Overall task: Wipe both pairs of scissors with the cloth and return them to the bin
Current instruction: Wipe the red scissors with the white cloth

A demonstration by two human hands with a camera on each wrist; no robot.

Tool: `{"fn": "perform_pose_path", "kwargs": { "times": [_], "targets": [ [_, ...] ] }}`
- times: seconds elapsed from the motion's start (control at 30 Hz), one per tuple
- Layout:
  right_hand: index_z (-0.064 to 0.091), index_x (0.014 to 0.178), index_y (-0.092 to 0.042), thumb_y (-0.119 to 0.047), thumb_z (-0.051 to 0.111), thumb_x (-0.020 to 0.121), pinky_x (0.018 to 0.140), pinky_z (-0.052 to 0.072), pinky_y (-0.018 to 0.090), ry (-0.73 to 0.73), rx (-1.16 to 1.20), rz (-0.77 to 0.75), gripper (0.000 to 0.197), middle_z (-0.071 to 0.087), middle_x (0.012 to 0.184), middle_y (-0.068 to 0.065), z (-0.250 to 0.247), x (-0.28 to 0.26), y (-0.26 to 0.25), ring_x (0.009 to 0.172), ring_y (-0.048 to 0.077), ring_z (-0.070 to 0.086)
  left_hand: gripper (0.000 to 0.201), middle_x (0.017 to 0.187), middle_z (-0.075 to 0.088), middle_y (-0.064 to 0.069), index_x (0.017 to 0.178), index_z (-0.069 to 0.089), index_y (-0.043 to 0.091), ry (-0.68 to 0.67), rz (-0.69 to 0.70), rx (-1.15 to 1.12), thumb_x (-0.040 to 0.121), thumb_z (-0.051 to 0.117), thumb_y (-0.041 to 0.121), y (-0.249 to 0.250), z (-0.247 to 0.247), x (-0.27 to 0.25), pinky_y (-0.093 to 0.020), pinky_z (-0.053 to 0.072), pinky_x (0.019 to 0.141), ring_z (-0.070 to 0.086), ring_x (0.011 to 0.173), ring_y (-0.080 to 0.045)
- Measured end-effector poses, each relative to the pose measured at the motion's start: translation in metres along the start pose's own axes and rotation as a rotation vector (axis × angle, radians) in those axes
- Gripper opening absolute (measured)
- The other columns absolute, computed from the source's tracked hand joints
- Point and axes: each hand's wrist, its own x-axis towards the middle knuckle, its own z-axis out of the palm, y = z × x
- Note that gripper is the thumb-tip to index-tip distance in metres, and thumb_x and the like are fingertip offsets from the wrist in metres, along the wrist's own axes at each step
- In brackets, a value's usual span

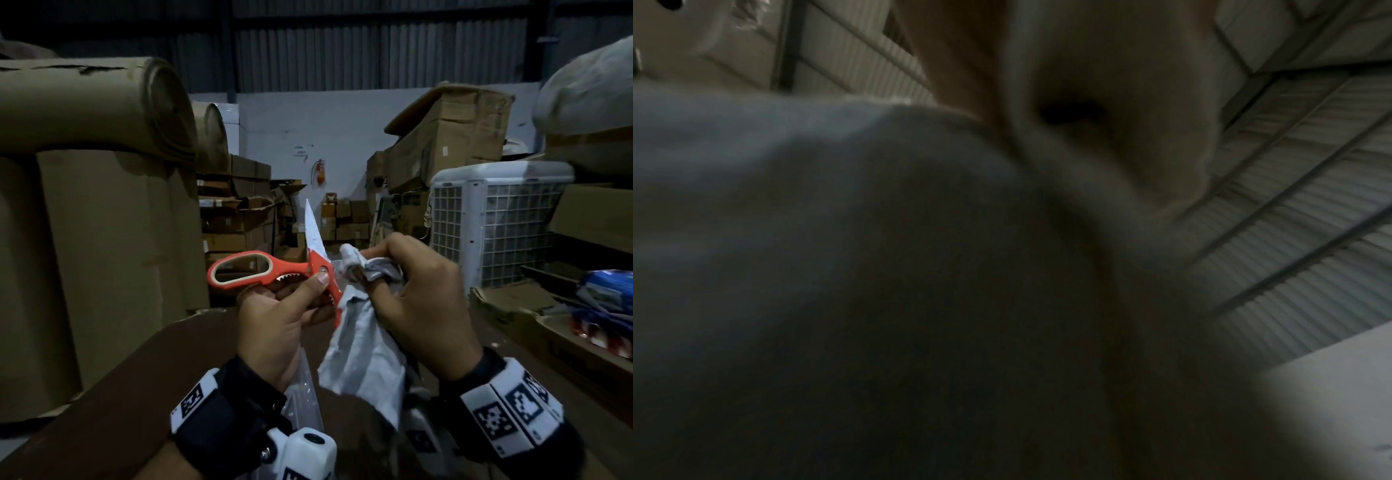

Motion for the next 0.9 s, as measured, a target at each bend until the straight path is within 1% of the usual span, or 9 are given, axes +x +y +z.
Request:
{"fn": "perform_pose_path", "kwargs": {
  "times": [0.07,0.13,0.27,0.37,0.47,0.57,0.67,0.77,0.9],
  "targets": [
    [0.061,0.083,-0.017,-0.009,0.078,0.083,0.063,0.037,0.006,0.019,-0.057,0.022,0.018,0.057,0.080,-0.008,0.000,0.001,0.008,0.071,0.001,0.051,0.009,0.085,0.077,-0.017,0.091,0.071,0.000,-0.005,-0.014,0.001,0.085,0.068,-0.006,0.000,0.001,-0.001,-0.027,0.058,0.054,0.075,0.069,-0.023],
    [0.060,0.082,-0.016,-0.007,0.076,0.084,0.062,0.039,0.008,0.050,-0.079,0.057,0.019,0.057,0.080,-0.007,-0.001,0.002,0.019,0.069,0.003,0.049,0.009,0.086,0.077,-0.018,0.091,0.071,0.001,0.003,-0.012,0.011,0.086,0.068,-0.006,-0.001,-0.001,-0.001,-0.029,0.059,0.054,0.076,0.071,-0.025],
    [0.063,0.089,-0.017,-0.016,0.074,0.089,0.064,0.048,0.017,0.127,0.046,0.114,0.011,0.065,0.086,-0.007,-0.009,0.007,0.022,0.078,0.003,0.061,0.009,0.090,0.078,-0.018,0.091,0.071,0.001,0.022,0.017,0.032,0.085,0.069,-0.006,-0.001,-0.004,0.002,-0.032,0.061,0.057,0.076,0.077,-0.029],
    [0.062,0.091,-0.019,-0.019,0.074,0.089,0.064,0.050,0.016,0.034,0.117,0.081,0.012,0.065,0.086,-0.012,-0.003,0.003,0.002,0.080,0.001,0.062,0.011,0.092,0.077,-0.020,0.094,0.072,-0.002,0.020,0.011,0.021,0.084,0.071,-0.006,-0.003,-0.001,0.000,-0.033,0.061,0.060,0.077,0.081,-0.032],
    [0.062,0.086,-0.016,-0.014,0.075,0.087,0.060,0.047,0.020,0.022,0.046,0.015,0.014,0.063,0.083,-0.009,0.006,-0.002,0.001,0.074,0.004,0.059,0.014,0.092,0.077,-0.022,0.097,0.071,-0.005,0.008,0.010,0.010,0.083,0.071,-0.004,-0.004,0.000,-0.001,-0.032,0.060,0.060,0.076,0.079,-0.032],
    [0.058,0.080,-0.016,-0.008,0.075,0.085,0.058,0.040,0.012,0.064,-0.054,0.000,0.019,0.059,0.078,-0.005,0.006,0.000,0.016,0.067,0.007,0.053,0.011,0.090,0.077,-0.021,0.095,0.070,-0.004,-0.002,0.003,0.029,0.084,0.070,-0.005,-0.004,-0.001,-0.002,-0.033,0.060,0.058,0.076,0.078,-0.031],
    [0.057,0.078,-0.016,-0.006,0.073,0.085,0.059,0.036,0.008,0.076,-0.123,0.052,0.021,0.058,0.076,-0.004,0.001,0.002,0.036,0.065,0.009,0.051,0.010,0.087,0.076,-0.020,0.091,0.070,-0.002,0.013,-0.003,0.027,0.083,0.070,-0.007,-0.005,-0.001,-0.002,-0.032,0.060,0.056,0.075,0.075,-0.030],
    [0.059,0.080,-0.017,-0.005,0.074,0.085,0.060,0.037,0.005,0.123,-0.184,0.126,0.020,0.057,0.077,-0.006,-0.012,0.007,0.055,0.065,0.008,0.050,0.010,0.089,0.076,-0.021,0.092,0.069,-0.001,-0.011,0.014,0.024,0.083,0.069,-0.007,0.001,0.000,-0.002,-0.033,0.060,0.056,0.075,0.076,-0.031],
    [0.060,0.088,-0.017,-0.016,0.074,0.087,0.060,0.043,0.008,0.251,-0.088,0.062,0.014,0.058,0.081,-0.010,-0.032,0.017,0.039,0.068,0.006,0.055,0.012,0.083,0.078,-0.016,0.085,0.072,0.003,-0.029,0.020,0.017,0.084,0.069,-0.008,0.003,0.000,-0.001,-0.031,0.060,0.054,0.075,0.070,-0.026]
  ]
}}
